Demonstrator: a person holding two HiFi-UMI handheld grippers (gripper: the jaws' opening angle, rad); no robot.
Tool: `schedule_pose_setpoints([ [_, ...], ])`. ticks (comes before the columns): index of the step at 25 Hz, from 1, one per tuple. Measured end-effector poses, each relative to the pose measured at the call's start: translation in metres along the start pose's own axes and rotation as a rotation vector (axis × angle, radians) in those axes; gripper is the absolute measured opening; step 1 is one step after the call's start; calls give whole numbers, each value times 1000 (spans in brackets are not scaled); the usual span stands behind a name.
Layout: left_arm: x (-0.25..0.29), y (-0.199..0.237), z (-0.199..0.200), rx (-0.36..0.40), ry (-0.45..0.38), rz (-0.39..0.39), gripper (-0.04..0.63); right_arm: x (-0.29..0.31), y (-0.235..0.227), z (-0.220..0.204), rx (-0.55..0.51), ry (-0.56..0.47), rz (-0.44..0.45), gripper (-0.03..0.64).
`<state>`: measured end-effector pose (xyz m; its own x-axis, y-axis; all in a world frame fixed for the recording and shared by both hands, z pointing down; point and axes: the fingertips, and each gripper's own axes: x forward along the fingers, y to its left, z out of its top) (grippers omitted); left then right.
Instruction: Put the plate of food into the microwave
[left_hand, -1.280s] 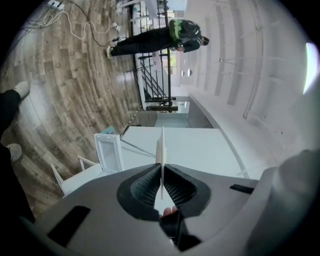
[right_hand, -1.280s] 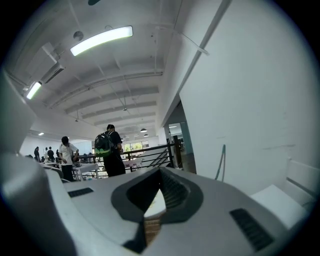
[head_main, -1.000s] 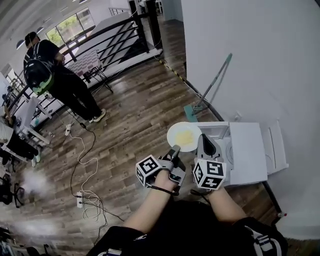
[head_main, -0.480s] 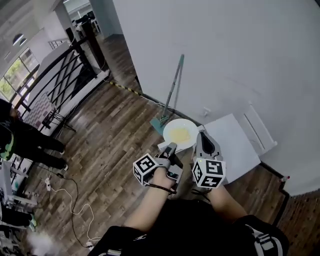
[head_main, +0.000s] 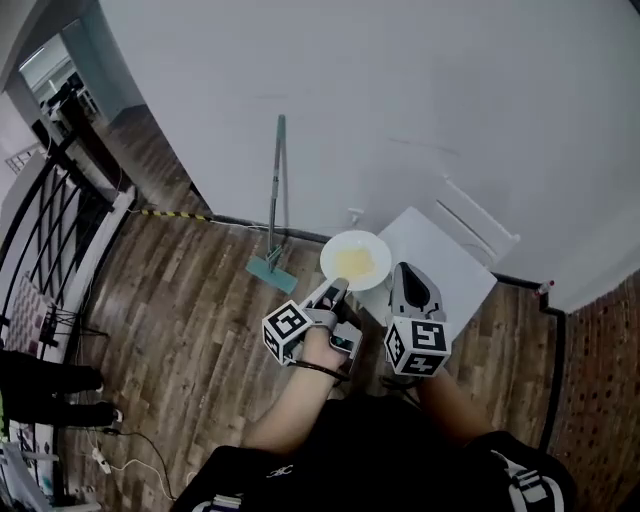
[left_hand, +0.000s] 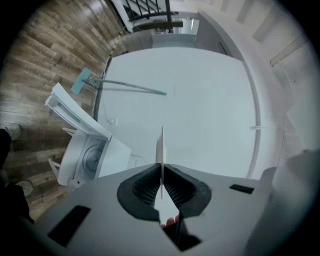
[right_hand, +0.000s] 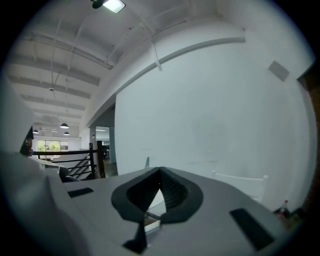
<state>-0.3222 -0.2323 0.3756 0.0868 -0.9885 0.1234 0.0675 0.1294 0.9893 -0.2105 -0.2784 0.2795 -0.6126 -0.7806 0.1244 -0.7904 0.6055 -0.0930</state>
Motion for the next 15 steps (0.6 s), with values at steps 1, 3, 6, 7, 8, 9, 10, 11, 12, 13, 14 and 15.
schedule_pose_setpoints([
  [1,10,1,-5,3,39,2,17,-1,-11,-1,5,0,-43,8],
  [3,31,2,-17,7,117,6,17,-6,-33,-5,21,3,-129,8],
  [6,52,9,-45,11,242,28,17,-23,-62,-14,49,10,-252,8],
  [7,57,13,-55,16,280,37,17,-30,-69,-18,55,12,-286,8],
  [8,60,16,-64,23,310,44,17,-37,-74,-22,58,19,-313,8],
  [9,64,19,-71,31,332,51,17,-43,-79,-27,58,30,-335,8],
  [10,66,22,-78,37,349,56,17,-49,-83,-33,56,47,-353,8],
  [11,67,26,-85,38,362,58,17,-56,-87,-38,56,65,-369,8],
  [12,68,29,-91,36,373,56,17,-61,-90,-44,56,83,-380,8],
  [13,70,32,-96,31,380,47,17,-64,-95,-50,59,97,-386,8],
  [14,74,35,-100,26,382,33,17,-65,-99,-56,62,108,-385,8],
  [15,77,38,-103,18,379,19,17,-65,-103,-62,63,116,-378,8],
])
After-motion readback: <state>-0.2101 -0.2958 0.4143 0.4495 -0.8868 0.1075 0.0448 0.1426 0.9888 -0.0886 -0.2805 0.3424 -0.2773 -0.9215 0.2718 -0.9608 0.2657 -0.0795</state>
